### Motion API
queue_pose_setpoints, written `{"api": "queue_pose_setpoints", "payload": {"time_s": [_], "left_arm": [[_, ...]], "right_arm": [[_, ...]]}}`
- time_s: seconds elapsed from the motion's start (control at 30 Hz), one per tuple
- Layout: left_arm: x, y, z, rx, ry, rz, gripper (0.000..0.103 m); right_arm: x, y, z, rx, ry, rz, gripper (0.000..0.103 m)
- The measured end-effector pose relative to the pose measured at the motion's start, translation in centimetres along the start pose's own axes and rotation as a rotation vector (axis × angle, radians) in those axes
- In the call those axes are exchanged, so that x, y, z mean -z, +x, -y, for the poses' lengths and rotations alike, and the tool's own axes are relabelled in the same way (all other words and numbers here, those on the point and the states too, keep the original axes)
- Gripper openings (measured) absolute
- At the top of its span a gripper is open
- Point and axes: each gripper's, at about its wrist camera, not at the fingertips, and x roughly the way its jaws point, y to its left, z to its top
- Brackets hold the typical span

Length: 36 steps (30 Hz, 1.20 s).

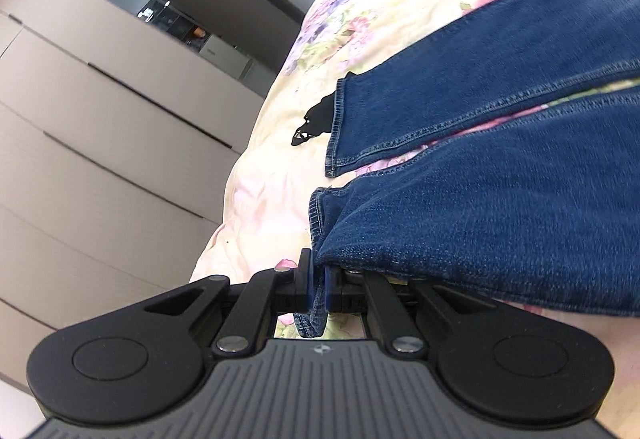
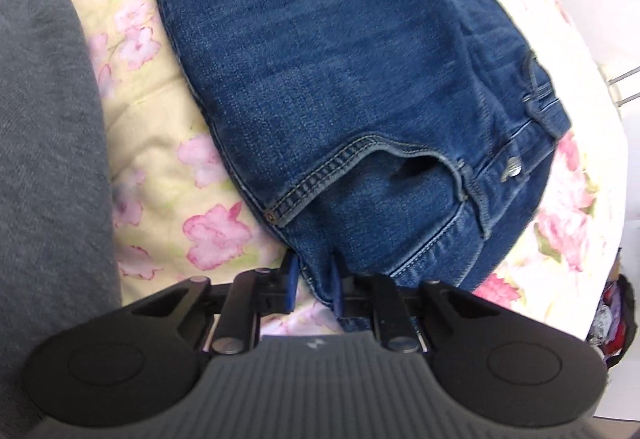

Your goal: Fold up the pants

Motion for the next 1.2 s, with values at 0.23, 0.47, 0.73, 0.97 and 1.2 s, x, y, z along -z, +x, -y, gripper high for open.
{"api": "queue_pose_setpoints", "payload": {"time_s": [0.23, 0.47, 0.73, 0.97, 1.2], "left_arm": [[-0.6, -0.4, -1.5, 0.014, -0.086, -0.001, 0.005], [-4.3, -0.4, -4.2, 0.011, -0.178, -0.004, 0.005], [-12.8, 2.6, -4.4, -0.01, -0.174, -0.048, 0.005], [-19.1, 8.9, 2.0, -0.084, 0.025, -0.073, 0.005], [-22.7, 14.4, 8.2, -0.08, 0.217, -0.094, 0.005]], "right_arm": [[0.7, -6.5, 0.3, 0.202, 0.092, 0.173, 0.001], [-2.3, -11.4, 5.6, 0.432, 0.285, 0.34, 0.0], [-9.0, -9.8, 15.4, 0.493, 0.384, 0.355, 0.0], [-15.5, -1.4, 24.7, 0.466, 0.393, 0.237, 0.001], [-18.6, 9.7, 28.5, 0.373, 0.401, 0.106, 0.001]]}}
